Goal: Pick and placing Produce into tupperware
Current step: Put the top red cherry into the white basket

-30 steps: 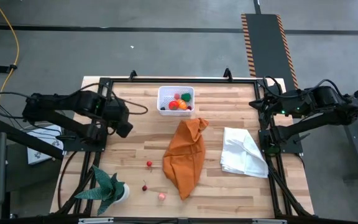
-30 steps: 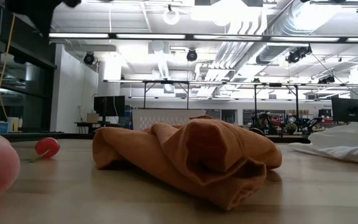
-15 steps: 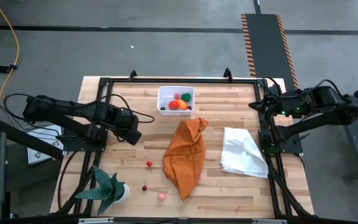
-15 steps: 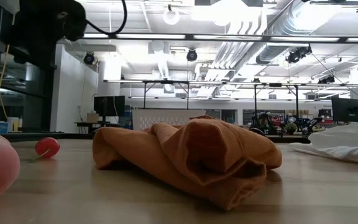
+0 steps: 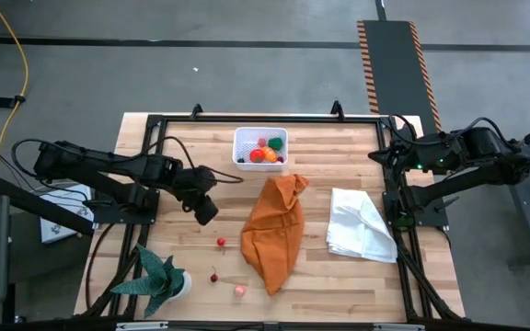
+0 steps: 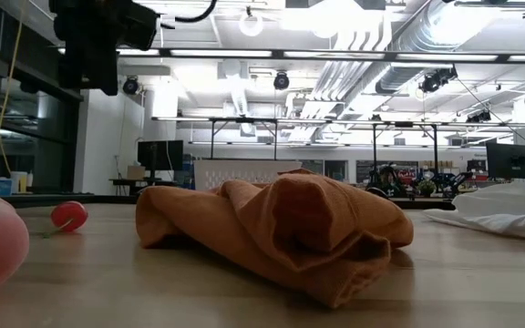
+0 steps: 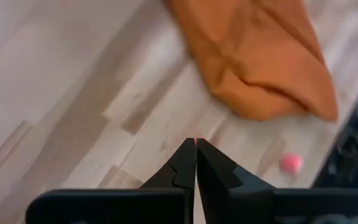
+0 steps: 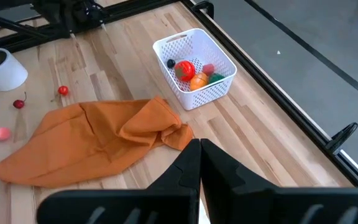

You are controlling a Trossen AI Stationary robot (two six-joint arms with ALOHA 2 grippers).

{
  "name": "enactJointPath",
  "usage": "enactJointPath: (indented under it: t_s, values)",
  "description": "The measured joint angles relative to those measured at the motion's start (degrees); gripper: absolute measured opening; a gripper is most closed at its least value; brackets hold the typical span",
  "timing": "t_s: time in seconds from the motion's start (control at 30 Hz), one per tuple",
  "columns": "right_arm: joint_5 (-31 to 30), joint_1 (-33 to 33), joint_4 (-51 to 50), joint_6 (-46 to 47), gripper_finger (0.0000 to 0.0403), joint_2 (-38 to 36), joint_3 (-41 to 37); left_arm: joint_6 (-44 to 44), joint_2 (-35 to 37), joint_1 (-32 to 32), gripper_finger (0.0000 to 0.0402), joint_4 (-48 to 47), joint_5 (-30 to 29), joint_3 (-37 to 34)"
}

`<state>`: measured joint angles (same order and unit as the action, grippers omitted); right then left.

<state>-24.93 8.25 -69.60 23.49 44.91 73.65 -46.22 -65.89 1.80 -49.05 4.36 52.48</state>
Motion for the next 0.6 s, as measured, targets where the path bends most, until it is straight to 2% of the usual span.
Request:
enactJointPath:
  t_s: [0.23,0.47,0.6]
  values:
    - [0.0,0.0,0.0,0.3,0.0,0.0,0.0,13.2,0.0,0.0,0.0015,3.8,5.1,-1.9]
    - [0.0,0.0,0.0,2.3,0.0,0.0,0.0,29.1,0.0,0.0,0.0017,9.8,13.4,-4.5]
    - [0.0,0.0,0.0,3.8,0.0,0.0,0.0,37.6,0.0,0.0,0.0006,9.9,13.1,-4.7]
